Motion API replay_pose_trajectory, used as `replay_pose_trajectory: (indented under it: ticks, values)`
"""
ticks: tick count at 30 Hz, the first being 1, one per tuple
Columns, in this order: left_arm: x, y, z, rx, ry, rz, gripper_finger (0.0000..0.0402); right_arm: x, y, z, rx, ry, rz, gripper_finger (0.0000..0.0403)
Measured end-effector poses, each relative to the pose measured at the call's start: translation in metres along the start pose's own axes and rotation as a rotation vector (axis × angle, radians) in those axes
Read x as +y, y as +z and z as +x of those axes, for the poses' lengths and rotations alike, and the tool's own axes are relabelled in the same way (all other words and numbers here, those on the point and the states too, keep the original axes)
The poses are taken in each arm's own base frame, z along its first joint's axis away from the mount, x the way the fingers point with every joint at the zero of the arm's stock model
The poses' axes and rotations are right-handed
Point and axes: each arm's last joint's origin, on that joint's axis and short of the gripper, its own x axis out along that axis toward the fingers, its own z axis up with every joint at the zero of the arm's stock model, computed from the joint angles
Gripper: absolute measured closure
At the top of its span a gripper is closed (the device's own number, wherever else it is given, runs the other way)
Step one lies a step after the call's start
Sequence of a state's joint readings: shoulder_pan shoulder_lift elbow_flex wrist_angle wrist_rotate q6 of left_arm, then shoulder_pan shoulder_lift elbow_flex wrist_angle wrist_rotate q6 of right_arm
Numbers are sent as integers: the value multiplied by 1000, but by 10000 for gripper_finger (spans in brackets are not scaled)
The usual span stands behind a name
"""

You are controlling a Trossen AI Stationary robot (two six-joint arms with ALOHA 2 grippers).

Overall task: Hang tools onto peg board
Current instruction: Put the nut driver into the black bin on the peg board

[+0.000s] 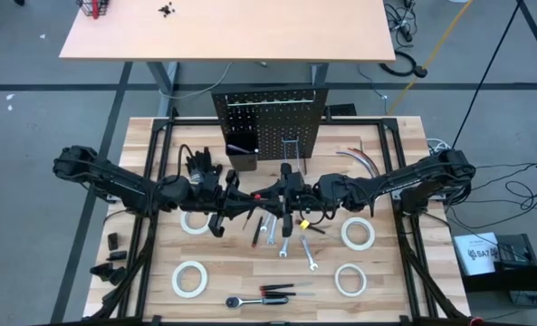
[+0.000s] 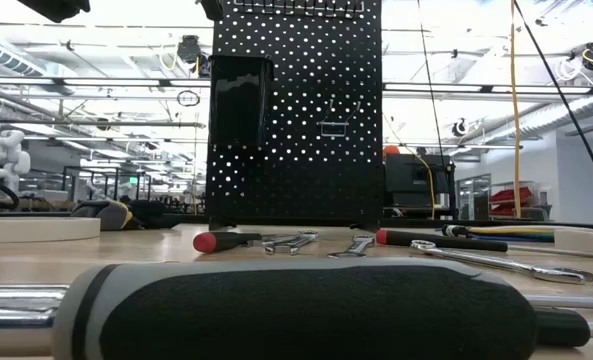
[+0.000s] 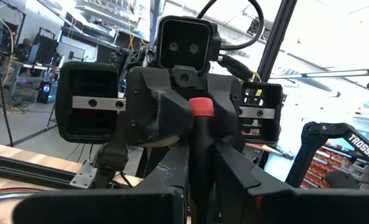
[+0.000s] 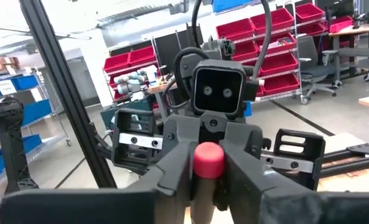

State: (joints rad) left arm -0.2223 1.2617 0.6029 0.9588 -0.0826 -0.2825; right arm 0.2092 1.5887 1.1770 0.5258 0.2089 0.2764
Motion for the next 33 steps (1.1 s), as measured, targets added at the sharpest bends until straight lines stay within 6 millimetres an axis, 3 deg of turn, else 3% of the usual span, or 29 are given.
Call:
replay_pose_trajectory:
  ticks: [4,9,18,23,27,33]
  values:
    - [0,0,0,4,1,0,357,0,0,0,1,0,-1,354]
    - [0,0,0,3,6,1,350,0,0,0,1,0,-1,354]
    - [4,-5,-6,136,76,27,286,0,6,-5,14,-10,-11,354]
    - [3,9,-25,244,130,61,282,5,21,-2,67,-32,-54,354]
    - [3,21,-49,339,222,62,281,10,46,2,79,-79,-130,354]
    - [4,29,-83,451,351,-39,281,-4,77,16,11,-207,-289,354]
